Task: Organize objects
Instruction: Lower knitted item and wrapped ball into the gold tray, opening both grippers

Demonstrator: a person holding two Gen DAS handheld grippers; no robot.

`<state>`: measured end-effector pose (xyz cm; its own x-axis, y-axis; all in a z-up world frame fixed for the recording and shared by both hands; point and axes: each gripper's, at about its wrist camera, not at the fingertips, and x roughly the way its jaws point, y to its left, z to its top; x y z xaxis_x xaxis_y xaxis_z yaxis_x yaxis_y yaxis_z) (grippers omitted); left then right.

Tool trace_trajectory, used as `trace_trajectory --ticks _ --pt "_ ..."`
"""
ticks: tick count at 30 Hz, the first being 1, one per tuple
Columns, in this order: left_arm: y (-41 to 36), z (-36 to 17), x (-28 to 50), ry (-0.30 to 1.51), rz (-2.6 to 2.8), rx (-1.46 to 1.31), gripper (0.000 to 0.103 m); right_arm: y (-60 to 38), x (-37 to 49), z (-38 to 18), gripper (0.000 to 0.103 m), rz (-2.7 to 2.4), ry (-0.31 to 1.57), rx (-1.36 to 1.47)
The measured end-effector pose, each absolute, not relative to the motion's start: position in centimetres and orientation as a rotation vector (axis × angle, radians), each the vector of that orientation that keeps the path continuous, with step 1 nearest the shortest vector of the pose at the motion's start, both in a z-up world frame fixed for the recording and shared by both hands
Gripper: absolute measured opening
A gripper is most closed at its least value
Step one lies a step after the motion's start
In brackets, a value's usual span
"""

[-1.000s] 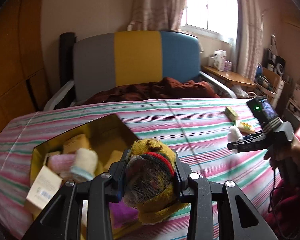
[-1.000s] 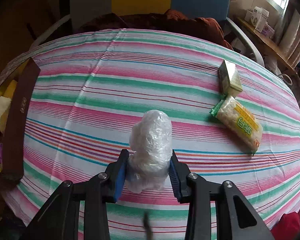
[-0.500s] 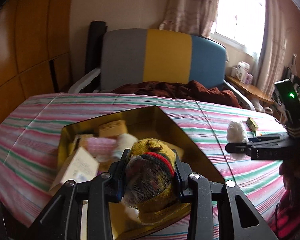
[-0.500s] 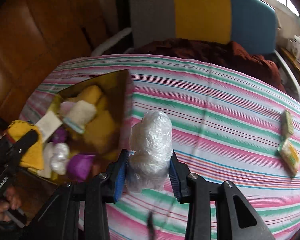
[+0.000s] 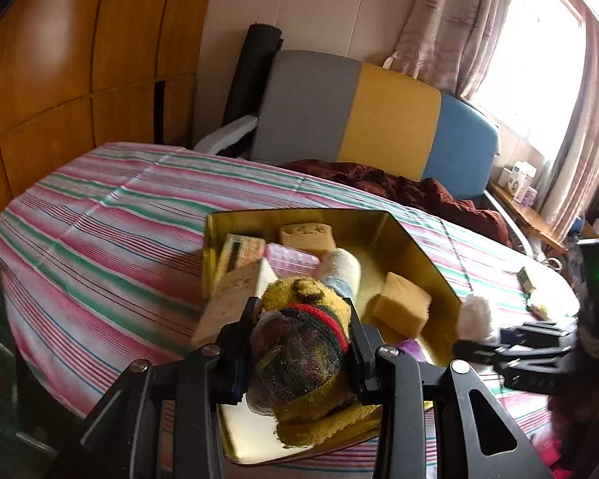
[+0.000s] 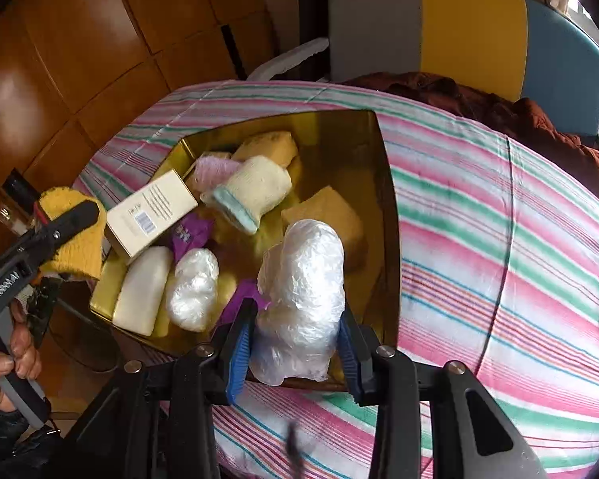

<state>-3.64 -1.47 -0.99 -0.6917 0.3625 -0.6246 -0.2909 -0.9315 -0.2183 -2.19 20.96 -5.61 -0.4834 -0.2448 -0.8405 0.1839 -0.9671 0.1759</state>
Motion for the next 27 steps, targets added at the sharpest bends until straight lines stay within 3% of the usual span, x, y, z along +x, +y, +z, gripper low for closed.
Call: trace_trajectory --ticks 7,12,27 --pt "1.8 -1.0 -5.3 -0.175 2.488 -1.016 0.039 21.8 -2.3 -6.0 0.039 -2.541 -0.104 1.453" --pt "4.2 -0.8 -7.2 -0.205 2.445 -1.032 0.047 21.8 -2.4 -6.0 0.050 -2.560 -0.099 1.459" --pt "4.9 -1.6 -5.6 -0.050 2.527 -1.004 0.054 21.2 -2.0 -6.0 0.050 -2.568 -0.114 1.455"
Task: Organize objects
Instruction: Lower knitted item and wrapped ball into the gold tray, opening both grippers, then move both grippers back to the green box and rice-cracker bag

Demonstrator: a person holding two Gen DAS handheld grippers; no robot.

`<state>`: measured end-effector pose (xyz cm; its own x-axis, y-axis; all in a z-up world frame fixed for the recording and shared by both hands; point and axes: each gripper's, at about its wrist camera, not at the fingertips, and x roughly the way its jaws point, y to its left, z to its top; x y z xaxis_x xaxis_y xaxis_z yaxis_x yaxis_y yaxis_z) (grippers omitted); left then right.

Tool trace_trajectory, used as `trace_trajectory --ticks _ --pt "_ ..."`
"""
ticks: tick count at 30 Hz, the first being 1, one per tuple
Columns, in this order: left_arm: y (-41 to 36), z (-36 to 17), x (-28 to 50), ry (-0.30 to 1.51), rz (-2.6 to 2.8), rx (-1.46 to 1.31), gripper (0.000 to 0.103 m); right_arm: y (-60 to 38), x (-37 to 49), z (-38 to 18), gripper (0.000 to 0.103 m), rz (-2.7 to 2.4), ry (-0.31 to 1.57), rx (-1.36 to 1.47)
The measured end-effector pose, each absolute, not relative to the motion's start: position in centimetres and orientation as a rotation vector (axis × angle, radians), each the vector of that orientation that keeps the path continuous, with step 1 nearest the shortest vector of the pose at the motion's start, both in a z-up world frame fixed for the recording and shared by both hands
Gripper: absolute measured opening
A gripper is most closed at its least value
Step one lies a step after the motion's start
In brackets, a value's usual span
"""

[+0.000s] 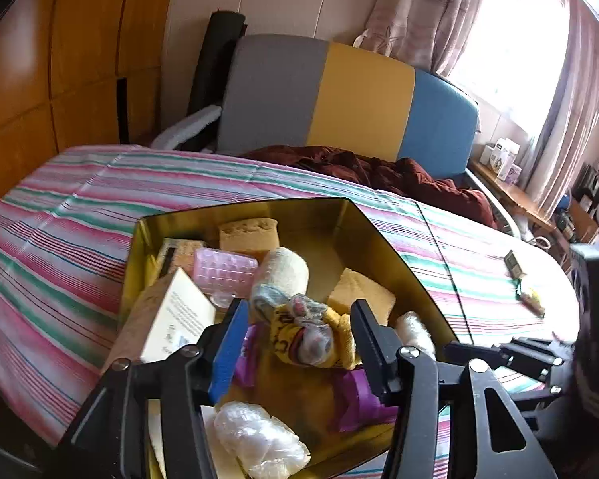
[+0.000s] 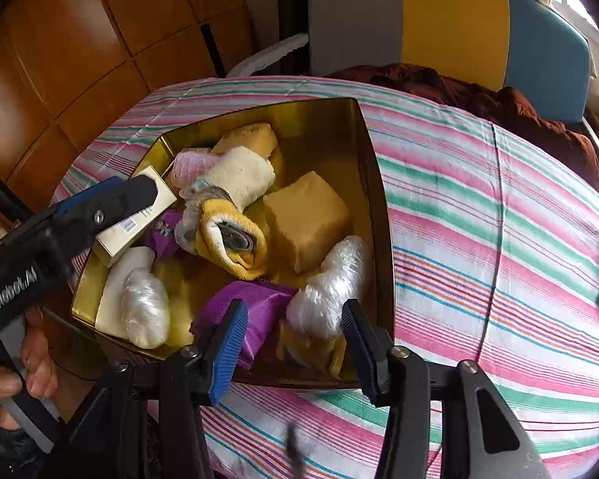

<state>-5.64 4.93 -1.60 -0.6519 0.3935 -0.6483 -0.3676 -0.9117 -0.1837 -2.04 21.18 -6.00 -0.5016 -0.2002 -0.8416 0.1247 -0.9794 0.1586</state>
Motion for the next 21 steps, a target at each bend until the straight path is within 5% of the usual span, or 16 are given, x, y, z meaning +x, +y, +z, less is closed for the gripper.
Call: trace_trajectory --ticks 21 --pt "6.4 -0.3 -2.7 0.093 2.493 -0.943 0.061 22.1 -0.9 -3.5 0.051 -2.655 -0.072 1.399"
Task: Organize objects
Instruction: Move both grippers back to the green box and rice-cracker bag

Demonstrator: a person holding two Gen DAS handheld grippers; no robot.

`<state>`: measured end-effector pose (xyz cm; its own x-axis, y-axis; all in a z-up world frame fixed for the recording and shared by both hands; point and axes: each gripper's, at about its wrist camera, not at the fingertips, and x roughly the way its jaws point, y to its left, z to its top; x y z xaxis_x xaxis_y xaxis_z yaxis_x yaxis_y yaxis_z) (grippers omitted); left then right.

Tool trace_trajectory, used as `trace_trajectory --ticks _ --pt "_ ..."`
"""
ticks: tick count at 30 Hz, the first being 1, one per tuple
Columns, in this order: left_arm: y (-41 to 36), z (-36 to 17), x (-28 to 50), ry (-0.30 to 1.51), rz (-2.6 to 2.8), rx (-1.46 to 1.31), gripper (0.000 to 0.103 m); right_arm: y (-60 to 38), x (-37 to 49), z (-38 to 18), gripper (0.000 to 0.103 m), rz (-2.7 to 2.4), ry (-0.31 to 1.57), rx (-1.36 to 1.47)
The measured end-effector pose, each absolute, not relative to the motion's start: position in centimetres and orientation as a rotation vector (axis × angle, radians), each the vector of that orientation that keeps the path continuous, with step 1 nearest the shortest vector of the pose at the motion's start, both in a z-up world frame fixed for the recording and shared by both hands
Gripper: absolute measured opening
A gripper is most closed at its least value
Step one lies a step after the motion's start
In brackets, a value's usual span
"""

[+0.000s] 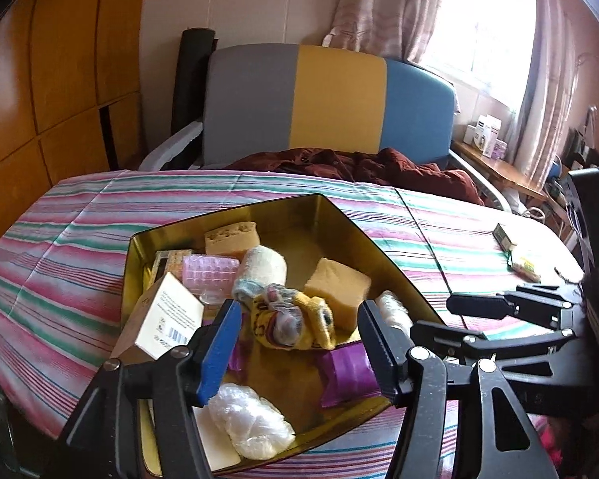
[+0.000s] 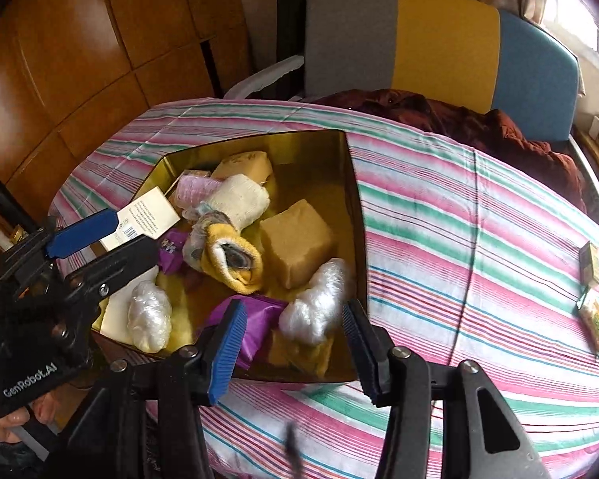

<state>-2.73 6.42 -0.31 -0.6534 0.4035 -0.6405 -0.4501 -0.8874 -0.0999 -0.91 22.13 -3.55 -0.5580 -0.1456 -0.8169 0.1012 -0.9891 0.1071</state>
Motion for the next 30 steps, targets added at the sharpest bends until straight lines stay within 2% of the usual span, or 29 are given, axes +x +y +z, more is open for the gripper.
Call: trace_trajectory --ticks 6,7,9,15,21,30 --pt "8.1 -0.2 -2.2 0.166 2.459 -0.930 0.063 24.4 -0.9 -3.8 0.051 -2.691 -0.080 1.448" --pt "8.5 -0.2 -2.1 0.181 2.450 -0.926 0.066 24.8 -0.9 -3.9 0.053 -2.695 -0.083 1.458" --pt "9.1 -0.2 -1.9 0.196 2.430 -0.922 0.068 25.8 -0.9 -4.1 0.067 -2.709 -0.088 1.480" --pt "11.3 -0.4 -1.4 0.254 2.364 -0.921 0.069 29.9 -0.8 -4.4 0.072 -2.767 -0.114 1.561" --pt "13.5 -0.2 -0.7 0.283 2.293 -0.904 0.069 35.6 -0.3 -4.5 0.073 -2.839 -0.112 1.694" --pt "15.6 -0.4 -0.4 0.305 2.229 -0.908 0.069 47.5 0.4 -5.4 0.073 -2.933 -0.208 1.914"
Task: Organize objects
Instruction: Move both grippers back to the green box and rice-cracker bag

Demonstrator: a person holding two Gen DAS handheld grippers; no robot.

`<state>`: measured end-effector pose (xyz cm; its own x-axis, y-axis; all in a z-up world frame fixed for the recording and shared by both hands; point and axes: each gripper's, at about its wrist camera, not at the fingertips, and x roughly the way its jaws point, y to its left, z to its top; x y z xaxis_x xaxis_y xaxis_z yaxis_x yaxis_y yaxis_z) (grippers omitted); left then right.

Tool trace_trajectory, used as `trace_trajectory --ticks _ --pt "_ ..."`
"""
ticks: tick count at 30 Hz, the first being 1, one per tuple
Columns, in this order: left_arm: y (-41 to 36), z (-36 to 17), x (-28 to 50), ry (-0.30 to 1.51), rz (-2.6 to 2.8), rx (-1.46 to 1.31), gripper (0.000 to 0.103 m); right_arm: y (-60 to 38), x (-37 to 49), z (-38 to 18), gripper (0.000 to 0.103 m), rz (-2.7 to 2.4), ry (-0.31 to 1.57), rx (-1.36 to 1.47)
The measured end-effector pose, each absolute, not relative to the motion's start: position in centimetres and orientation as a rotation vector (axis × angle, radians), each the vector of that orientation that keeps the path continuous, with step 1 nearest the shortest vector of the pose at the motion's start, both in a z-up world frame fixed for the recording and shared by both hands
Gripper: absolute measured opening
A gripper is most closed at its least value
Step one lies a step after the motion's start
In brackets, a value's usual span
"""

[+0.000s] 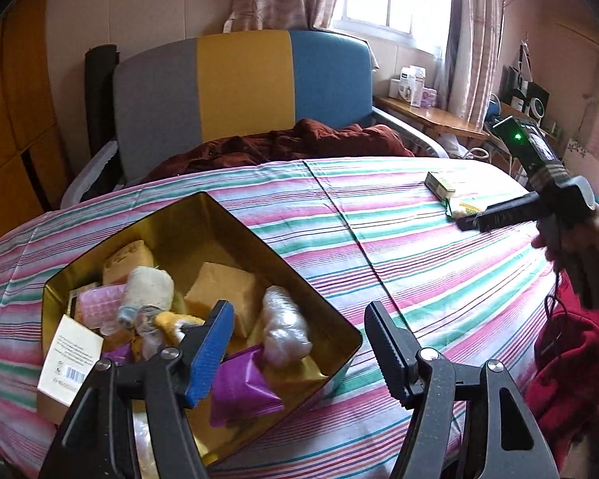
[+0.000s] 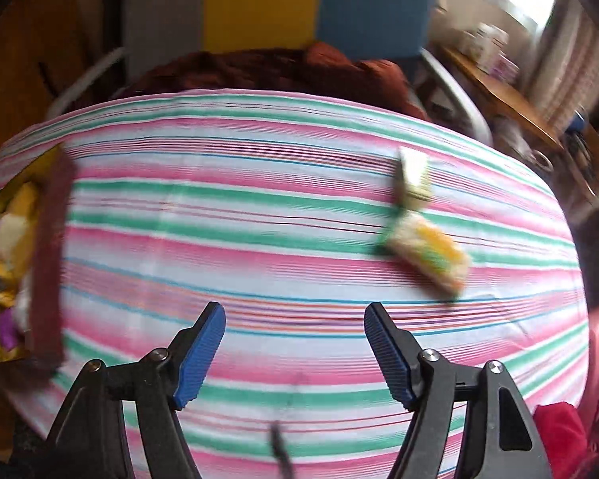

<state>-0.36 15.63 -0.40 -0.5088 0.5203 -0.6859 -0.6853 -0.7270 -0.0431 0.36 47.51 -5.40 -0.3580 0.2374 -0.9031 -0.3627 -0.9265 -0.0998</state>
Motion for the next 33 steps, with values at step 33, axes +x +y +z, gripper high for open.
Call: trace_trajectory --ticks 33 --pt "27.2 -1.1 -2.4 0.364 2.033 -0.968 0.069 59.1 -0.4 -11.5 0.047 2.323 0.198 -1.807"
